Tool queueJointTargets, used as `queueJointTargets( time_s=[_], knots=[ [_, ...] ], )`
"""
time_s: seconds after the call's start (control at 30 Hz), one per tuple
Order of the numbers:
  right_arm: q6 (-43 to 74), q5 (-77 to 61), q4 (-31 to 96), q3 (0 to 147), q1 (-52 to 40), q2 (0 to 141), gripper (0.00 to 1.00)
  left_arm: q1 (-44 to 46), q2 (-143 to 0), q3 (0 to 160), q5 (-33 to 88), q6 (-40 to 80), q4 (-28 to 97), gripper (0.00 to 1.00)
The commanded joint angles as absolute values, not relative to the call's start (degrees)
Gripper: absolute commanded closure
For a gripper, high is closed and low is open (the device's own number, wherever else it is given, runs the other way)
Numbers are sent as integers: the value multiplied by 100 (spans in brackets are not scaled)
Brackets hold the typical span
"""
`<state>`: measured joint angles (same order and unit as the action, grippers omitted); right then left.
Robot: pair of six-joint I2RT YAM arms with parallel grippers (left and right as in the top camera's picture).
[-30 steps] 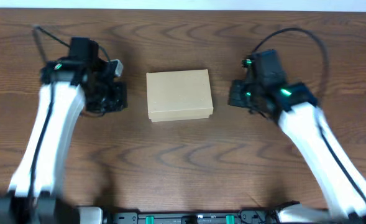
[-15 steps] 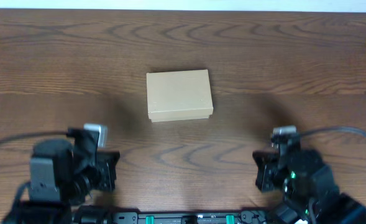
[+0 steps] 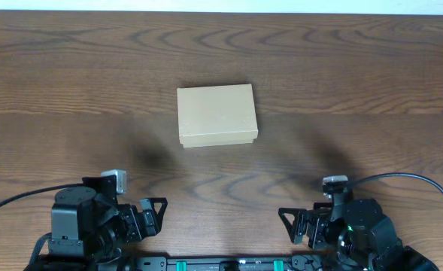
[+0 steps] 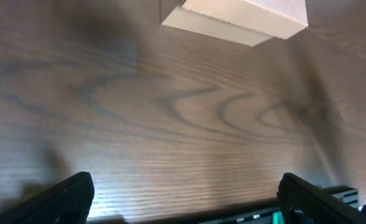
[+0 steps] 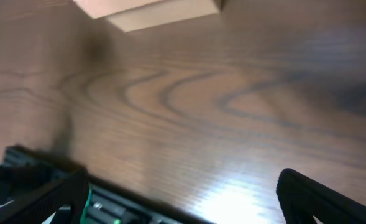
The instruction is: Pack container
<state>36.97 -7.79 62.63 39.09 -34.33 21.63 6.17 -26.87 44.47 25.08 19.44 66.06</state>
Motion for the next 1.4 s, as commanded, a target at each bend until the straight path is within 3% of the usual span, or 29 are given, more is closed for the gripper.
queueJointTargets(
  time_s=[0.0, 0.57, 0.67, 1.0, 1.37],
  knots=[
    [4066, -1205, 6267, 3920, -3474, 2132, 1, 642, -2650, 4462, 2491, 2211, 6630, 5],
    [4066, -1205, 6285, 3920, -3474, 2132, 1, 637, -2469, 4462, 2480, 2187, 6641, 5],
    [4066, -1205, 6285, 3920, -3474, 2132, 1, 635, -2097, 4460, 1892, 1846, 6674, 5],
    [4066, -1205, 6285, 3920, -3474, 2132, 1, 154, -607, 3319, 1494, -163, 4772, 5],
    [4066, -1205, 6285, 3920, -3474, 2132, 1, 23, -14, 1461, 1975, -325, 2950, 5]
  ],
)
